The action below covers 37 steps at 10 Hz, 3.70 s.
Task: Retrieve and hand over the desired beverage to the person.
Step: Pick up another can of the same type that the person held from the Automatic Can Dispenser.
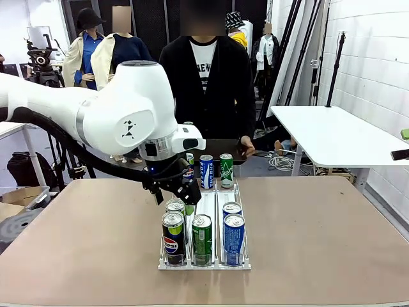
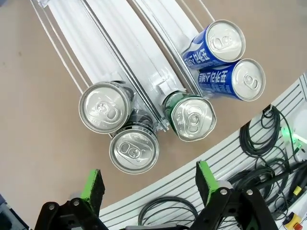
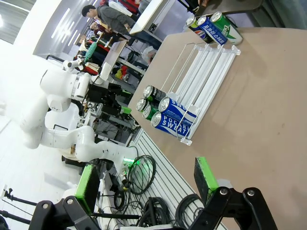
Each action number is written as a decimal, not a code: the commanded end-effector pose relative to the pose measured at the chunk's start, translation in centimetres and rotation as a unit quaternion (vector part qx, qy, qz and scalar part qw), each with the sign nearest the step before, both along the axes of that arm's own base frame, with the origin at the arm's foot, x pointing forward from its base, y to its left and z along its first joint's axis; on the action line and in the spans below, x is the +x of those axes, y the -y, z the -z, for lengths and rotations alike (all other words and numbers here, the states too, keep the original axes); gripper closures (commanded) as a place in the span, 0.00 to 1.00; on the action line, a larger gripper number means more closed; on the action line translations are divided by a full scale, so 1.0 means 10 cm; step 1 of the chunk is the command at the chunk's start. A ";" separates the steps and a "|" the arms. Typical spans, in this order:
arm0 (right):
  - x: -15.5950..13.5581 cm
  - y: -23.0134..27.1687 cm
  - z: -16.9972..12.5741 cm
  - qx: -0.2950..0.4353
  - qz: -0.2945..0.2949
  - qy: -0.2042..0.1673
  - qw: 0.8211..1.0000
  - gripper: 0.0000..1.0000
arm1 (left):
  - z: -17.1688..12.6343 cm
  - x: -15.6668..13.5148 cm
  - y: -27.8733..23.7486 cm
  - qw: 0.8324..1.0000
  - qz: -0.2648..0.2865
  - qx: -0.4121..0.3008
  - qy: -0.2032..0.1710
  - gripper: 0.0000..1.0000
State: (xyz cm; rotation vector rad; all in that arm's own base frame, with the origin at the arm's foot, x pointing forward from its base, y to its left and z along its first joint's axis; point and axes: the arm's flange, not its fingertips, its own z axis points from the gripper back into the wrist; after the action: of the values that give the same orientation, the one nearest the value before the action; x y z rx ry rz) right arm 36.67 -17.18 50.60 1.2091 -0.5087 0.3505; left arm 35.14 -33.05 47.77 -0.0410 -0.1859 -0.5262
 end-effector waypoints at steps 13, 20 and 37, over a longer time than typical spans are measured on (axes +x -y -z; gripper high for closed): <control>-0.01 -0.02 0.02 -0.002 0.006 0.003 1.000 0.00 | 0.18 0.15 -0.09 0.998 -0.049 0.013 -0.033 0.00; -0.01 -0.02 0.02 -0.002 0.006 0.003 1.000 0.00 | 0.36 0.26 -0.06 0.998 -0.043 0.022 -0.049 0.00; -0.01 -0.02 0.02 -0.002 0.006 0.003 1.000 0.00 | 0.60 0.46 -0.08 0.995 -0.044 0.029 -0.089 0.09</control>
State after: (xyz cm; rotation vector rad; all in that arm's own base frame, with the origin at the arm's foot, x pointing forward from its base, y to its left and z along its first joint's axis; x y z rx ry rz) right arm 36.66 -17.19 50.60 1.2091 -0.5088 0.3504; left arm 39.42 -32.23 41.28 -0.0305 -0.0133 -0.4225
